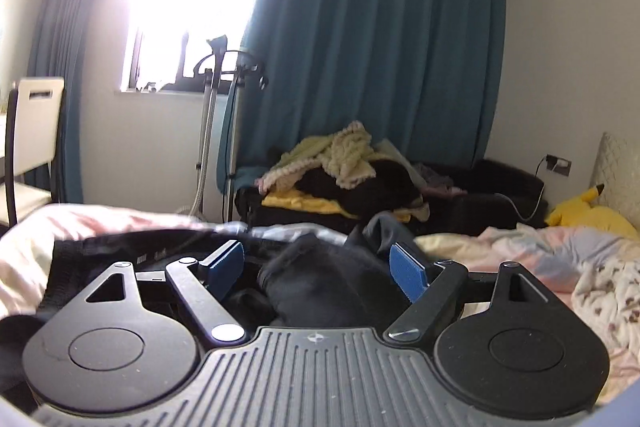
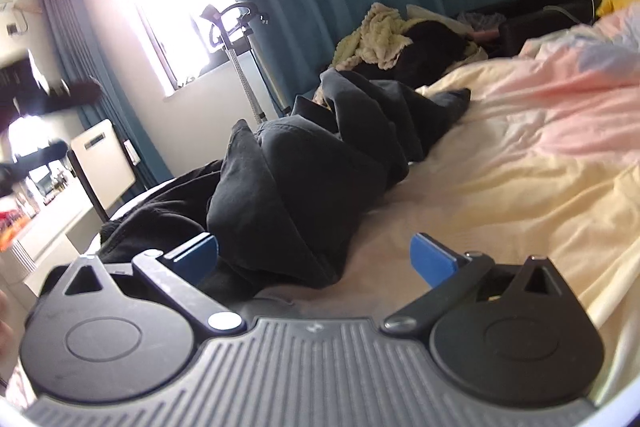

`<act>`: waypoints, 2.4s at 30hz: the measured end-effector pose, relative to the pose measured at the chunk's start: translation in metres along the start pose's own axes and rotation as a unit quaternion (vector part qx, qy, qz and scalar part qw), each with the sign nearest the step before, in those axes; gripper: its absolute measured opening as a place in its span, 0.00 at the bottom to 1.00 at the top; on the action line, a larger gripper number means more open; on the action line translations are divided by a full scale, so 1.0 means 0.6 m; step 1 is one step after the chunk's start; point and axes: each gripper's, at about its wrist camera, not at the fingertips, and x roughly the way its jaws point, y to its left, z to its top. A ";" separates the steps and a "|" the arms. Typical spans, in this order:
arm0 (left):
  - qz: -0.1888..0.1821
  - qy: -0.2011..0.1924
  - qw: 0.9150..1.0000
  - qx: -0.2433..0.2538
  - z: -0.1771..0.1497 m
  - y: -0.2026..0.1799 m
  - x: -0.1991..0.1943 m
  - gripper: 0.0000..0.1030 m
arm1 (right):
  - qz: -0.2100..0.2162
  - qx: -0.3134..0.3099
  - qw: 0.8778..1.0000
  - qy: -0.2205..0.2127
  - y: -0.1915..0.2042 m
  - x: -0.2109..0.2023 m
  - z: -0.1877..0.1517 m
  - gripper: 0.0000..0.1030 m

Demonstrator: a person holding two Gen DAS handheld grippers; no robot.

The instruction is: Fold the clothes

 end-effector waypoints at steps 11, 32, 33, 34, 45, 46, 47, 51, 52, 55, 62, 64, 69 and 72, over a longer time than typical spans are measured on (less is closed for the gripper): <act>0.015 0.028 0.997 -0.070 -0.042 0.115 0.019 0.86 | -0.024 -0.104 0.994 0.026 0.064 0.144 0.006 0.80; 0.008 0.054 0.996 -0.077 -0.052 0.121 0.036 0.86 | -0.010 -0.034 0.985 -0.170 -0.042 -0.013 0.197 0.02; 0.007 0.056 0.996 -0.073 -0.054 0.118 0.037 0.86 | -0.020 -0.030 0.983 -0.183 -0.060 -0.026 0.215 0.02; 0.006 0.058 0.996 -0.067 -0.057 0.115 0.039 0.86 | -0.031 -0.026 0.980 -0.193 -0.079 -0.040 0.230 0.02; -0.007 0.094 0.995 -0.037 -0.082 0.080 0.059 0.86 | -0.297 0.056 0.951 -0.064 -0.426 -0.005 0.180 0.03; -0.008 0.097 0.995 -0.033 -0.084 0.076 0.060 0.86 | -0.304 0.074 0.949 -0.036 -0.451 0.007 0.168 0.03; -0.008 0.098 0.995 -0.026 -0.087 0.072 0.060 0.86 | -0.308 0.093 0.947 -0.011 -0.475 0.019 0.156 0.03; -0.014 0.102 0.995 -0.012 -0.093 0.064 0.058 0.86 | -0.312 0.084 0.946 0.005 -0.477 0.048 0.146 0.08; -0.016 0.103 0.995 -0.010 -0.095 0.063 0.057 0.86 | -0.315 0.068 0.947 0.004 -0.468 0.052 0.146 0.08; -0.020 0.106 0.994 -0.008 -0.097 0.063 0.061 0.86 | -0.306 0.078 0.949 -0.017 -0.459 0.041 0.151 0.20; -0.022 0.110 0.994 -0.017 -0.099 0.061 0.062 0.86 | -0.316 0.113 0.936 -0.105 -0.443 -0.007 0.171 0.59; -0.026 0.114 0.993 -0.018 -0.100 0.061 0.064 0.85 | -0.310 0.110 0.936 -0.122 -0.434 -0.014 0.175 0.65; -0.023 0.118 0.993 -0.012 -0.102 0.058 0.068 0.85 | -0.272 0.066 0.953 -0.113 -0.407 0.006 0.181 0.74; -0.018 0.121 0.993 -0.006 -0.108 0.058 0.075 0.85 | -0.259 0.046 0.961 -0.083 -0.396 0.031 0.180 0.78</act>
